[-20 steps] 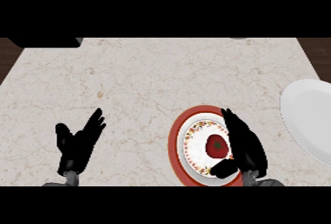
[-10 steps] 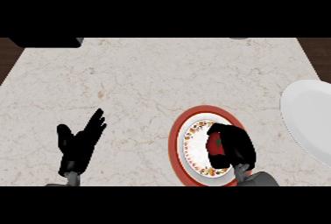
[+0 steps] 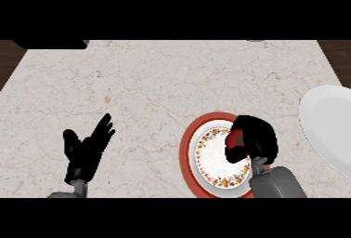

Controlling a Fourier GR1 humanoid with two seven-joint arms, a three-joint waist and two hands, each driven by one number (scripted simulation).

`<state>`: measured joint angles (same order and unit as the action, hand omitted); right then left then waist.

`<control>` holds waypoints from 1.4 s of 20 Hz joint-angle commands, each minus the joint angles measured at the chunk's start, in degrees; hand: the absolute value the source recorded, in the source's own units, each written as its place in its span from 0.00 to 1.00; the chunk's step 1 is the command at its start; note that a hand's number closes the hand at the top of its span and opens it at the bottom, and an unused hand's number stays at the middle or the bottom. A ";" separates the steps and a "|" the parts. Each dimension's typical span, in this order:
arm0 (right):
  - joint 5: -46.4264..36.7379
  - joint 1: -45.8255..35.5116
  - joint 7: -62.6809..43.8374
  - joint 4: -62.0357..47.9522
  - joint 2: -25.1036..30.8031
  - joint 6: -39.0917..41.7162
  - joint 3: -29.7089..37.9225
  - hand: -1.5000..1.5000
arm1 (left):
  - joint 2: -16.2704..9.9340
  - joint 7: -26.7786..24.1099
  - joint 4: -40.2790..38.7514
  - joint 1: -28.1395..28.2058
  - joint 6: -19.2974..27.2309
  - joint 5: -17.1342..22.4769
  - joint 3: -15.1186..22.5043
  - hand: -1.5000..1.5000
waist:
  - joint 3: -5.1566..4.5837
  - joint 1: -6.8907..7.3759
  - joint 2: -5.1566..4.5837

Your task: Pick the tomato from the plate and place it in the plate

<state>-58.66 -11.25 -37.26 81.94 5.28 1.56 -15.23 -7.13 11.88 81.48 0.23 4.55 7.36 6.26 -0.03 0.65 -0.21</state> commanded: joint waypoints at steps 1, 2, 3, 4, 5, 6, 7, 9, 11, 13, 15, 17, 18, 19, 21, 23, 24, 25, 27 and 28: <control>-2.28 -7.52 -15.36 -4.94 -1.62 -4.89 13.17 1.00 | -0.58 -0.26 0.27 -0.14 -0.61 0.22 -0.30 0.50 | -0.06 0.94 -0.99; -3.34 -7.84 -18.14 -5.83 -0.66 -7.02 15.78 1.00 | -0.06 -0.33 0.51 -0.17 -0.57 -0.15 0.54 0.50 | -0.03 0.60 -1.48; -3.37 -8.81 -21.88 -5.79 -0.95 -8.43 18.59 1.00 | -0.32 -0.30 0.73 0.00 -0.25 0.04 -0.09 0.50 | -0.05 0.63 -1.51; -5.60 -11.77 -24.41 -6.15 0.31 -10.55 20.31 1.00 | -0.33 -0.06 0.96 -0.44 -0.46 -0.11 0.29 0.50 | -0.08 1.38 -1.52; -8.26 -14.64 -26.53 -6.79 1.97 -12.44 21.49 1.00 | 0.33 -0.13 0.48 -0.42 -0.44 -0.08 0.72 0.50 | -0.20 2.23 -1.81; -11.27 -16.87 -28.23 -7.80 3.61 -14.53 22.35 1.00 | -0.06 0.16 0.84 -1.45 -0.78 -0.49 1.11 0.50 | -0.15 2.79 -1.89; -13.82 -18.69 -30.31 -8.83 4.92 -16.14 23.65 1.00 | 0.18 0.11 0.65 -0.77 -1.12 -0.47 1.64 0.50 | -0.18 3.52 -1.94; -19.66 -22.53 -33.88 -11.17 6.95 -17.92 24.74 1.00 | 0.46 0.05 0.53 -2.16 -1.33 -0.53 1.93 0.50 | -0.26 4.55 -2.27; -24.16 -24.95 -36.07 -14.04 8.78 -19.67 27.10 1.00 | -0.04 -0.07 0.75 -1.84 -2.04 -0.58 2.20 0.50 | -0.15 5.68 -2.45; -28.62 -27.89 -38.79 -14.75 8.85 -22.09 28.76 1.00 | -0.22 0.50 0.99 -2.87 -2.12 -0.54 2.10 0.50 | -0.10 6.08 -2.30; -32.19 -30.89 -40.53 -15.67 10.05 -22.78 31.31 1.00 | 0.04 0.32 -0.43 -2.91 -1.95 -1.08 2.43 0.50 | -0.13 5.89 -2.48; -36.09 -30.82 -42.02 -16.59 9.41 -26.30 33.27 1.00 | 0.51 0.37 0.28 -3.55 -1.52 -1.69 3.10 0.50 | 0.07 5.58 -2.39; -37.70 -30.54 -43.04 -16.43 9.31 -27.71 34.78 1.00 | 0.49 0.52 -0.01 -2.73 -2.05 -0.62 2.53 0.50 | 0.07 5.47 -2.34; -39.78 -30.99 -44.05 -16.54 9.24 -27.99 35.84 1.00 | 0.35 0.33 -0.27 -3.07 -2.20 -0.70 2.47 0.50 | 0.04 5.13 -2.25; -42.76 -31.13 -44.65 -16.55 8.56 -31.05 37.97 1.00 | 0.70 1.56 0.61 -2.96 -1.27 -0.70 2.39 0.50 | 0.21 5.42 -2.17; -46.10 -30.92 -44.94 -15.32 8.15 -33.67 39.74 1.00 | 0.73 1.37 -0.81 -3.70 -0.88 -0.72 1.66 0.50 | 0.15 3.96 -1.97; -46.54 -30.32 -44.60 -14.53 7.32 -36.22 40.95 1.00 | 0.03 0.15 -0.44 -2.44 -2.07 -0.23 1.51 0.50 | 0.19 4.16 -1.76; -48.16 -30.24 -45.17 -14.63 6.08 -37.32 41.83 1.00 | 0.04 1.35 -0.04 -2.78 -1.77 -0.64 1.97 0.50 | 0.28 4.50 -1.89; -51.62 -29.79 -44.86 -15.19 6.76 -38.00 44.48 1.00 | -0.20 1.15 -0.51 -3.34 -1.67 0.26 0.50 0.50 | 0.17 3.40 -1.59; -53.47 -28.27 -45.48 -15.19 4.81 -40.07 45.08 1.00 | 0.83 2.19 -0.04 -3.36 -0.74 -0.37 1.55 0.50 | 0.25 3.34 -1.61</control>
<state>-106.33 -40.24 -67.65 67.26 12.25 -27.32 27.00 -6.75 13.16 81.38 -2.84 3.03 7.04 7.93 0.15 4.76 -2.02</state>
